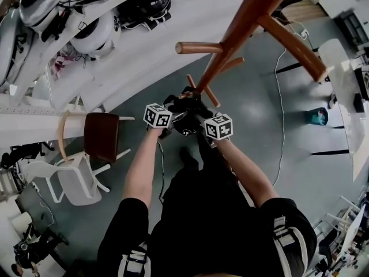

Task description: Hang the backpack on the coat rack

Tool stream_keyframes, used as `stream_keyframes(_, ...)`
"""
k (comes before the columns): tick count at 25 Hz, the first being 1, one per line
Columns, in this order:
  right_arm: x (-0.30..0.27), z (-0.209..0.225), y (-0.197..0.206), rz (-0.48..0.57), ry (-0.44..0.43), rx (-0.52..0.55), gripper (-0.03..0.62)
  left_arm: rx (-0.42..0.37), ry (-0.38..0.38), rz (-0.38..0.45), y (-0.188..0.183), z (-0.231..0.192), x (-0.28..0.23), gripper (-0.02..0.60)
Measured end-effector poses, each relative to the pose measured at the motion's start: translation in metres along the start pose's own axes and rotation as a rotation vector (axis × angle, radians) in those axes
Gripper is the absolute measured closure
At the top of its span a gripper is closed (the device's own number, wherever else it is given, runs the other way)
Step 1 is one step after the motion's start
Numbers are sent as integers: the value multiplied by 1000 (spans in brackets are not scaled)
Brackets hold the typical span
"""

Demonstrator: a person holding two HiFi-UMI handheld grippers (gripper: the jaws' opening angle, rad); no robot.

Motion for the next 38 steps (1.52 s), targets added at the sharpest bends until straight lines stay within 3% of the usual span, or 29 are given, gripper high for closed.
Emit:
stream_keyframes(14,-10,33,32,-110,23,-27,511,-55,-159,-188,16,-26,-36,476)
stream_keyframes(19,-18,44,32,-119,18,-8,511,-42,-178,-171,14,-36,-43,466)
stream_keyframes(25,-29,54,30,-152,53,62,504,-65,-272,-132,8,-52,-45,428)
stream_keyframes(30,-42,57,27,-195,69,146,484,-22,-344,-77,5,-68,-37,383)
stream_keyframes(34,-48,59,30,-220,57,147,402,-19,-375,-53,5,-75,-31,354)
stream_keyframes(38,-46,58,33,-220,77,149,373,7,-397,8,6,-78,-21,337)
Point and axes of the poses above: the fingertips, and each gripper's own axes: x backward along the fingers, z to its right, y out of its underside, the point moved 3 cm from there along x, backward along the fingers, and after that the axes turned 6 degrees about x, right-handed, at the moved point
